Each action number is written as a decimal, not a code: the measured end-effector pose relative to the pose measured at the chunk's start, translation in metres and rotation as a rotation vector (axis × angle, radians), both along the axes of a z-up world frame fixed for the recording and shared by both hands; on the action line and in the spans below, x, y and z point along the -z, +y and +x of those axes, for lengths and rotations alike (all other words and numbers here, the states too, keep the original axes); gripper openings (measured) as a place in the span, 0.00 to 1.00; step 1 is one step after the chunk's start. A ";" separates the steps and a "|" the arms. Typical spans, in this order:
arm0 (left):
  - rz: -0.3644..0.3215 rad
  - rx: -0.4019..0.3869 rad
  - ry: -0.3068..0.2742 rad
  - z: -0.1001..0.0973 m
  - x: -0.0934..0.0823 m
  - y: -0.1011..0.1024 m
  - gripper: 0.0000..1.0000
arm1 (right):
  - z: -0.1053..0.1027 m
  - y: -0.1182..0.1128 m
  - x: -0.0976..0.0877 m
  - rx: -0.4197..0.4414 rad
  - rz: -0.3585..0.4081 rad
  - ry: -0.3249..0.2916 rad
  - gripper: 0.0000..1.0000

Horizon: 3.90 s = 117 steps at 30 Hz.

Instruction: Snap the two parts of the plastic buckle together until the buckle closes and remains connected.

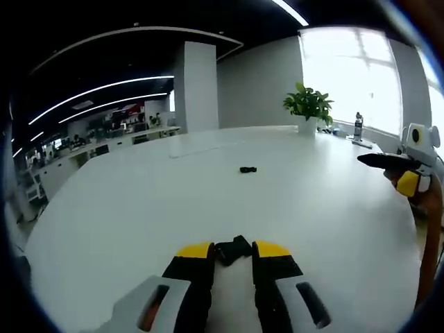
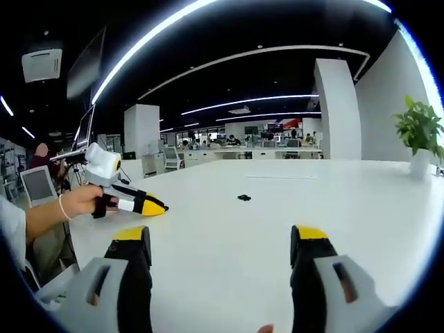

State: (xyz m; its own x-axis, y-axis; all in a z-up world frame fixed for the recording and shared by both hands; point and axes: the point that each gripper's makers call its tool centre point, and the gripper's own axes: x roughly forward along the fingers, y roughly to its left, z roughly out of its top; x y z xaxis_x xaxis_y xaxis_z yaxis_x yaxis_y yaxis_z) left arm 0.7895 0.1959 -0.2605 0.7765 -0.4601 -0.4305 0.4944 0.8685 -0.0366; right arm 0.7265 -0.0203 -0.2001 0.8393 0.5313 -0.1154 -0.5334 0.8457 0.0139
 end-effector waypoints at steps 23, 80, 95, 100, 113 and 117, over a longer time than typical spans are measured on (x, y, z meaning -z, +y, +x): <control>-0.008 0.014 0.004 0.001 0.000 0.000 0.29 | 0.000 -0.014 0.001 0.025 0.003 -0.002 0.82; -0.044 0.129 -0.081 -0.019 -0.016 0.020 0.28 | 0.074 0.058 -0.026 -0.213 -0.088 -0.029 0.83; 0.000 0.176 -0.081 -0.017 -0.013 0.024 0.28 | 0.099 0.054 -0.015 -0.194 -0.158 -0.032 0.83; 0.018 0.193 -0.074 -0.017 -0.010 0.023 0.28 | 0.109 0.049 -0.013 -0.181 -0.132 -0.044 0.82; 0.032 0.229 -0.067 -0.014 -0.010 0.022 0.28 | 0.131 0.048 0.017 -0.181 -0.147 0.083 0.81; 0.046 0.237 -0.067 -0.012 -0.009 0.022 0.28 | 0.132 0.054 0.025 -0.209 -0.188 0.099 0.81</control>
State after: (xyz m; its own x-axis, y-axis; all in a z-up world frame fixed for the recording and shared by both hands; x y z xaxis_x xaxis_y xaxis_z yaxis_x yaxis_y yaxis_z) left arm 0.7772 0.2176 -0.2513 0.6768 -0.6139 -0.4062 0.6844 0.7280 0.0401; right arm 0.8587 0.0338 -0.2253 0.6938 0.6530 -0.3038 -0.7002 0.7103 -0.0723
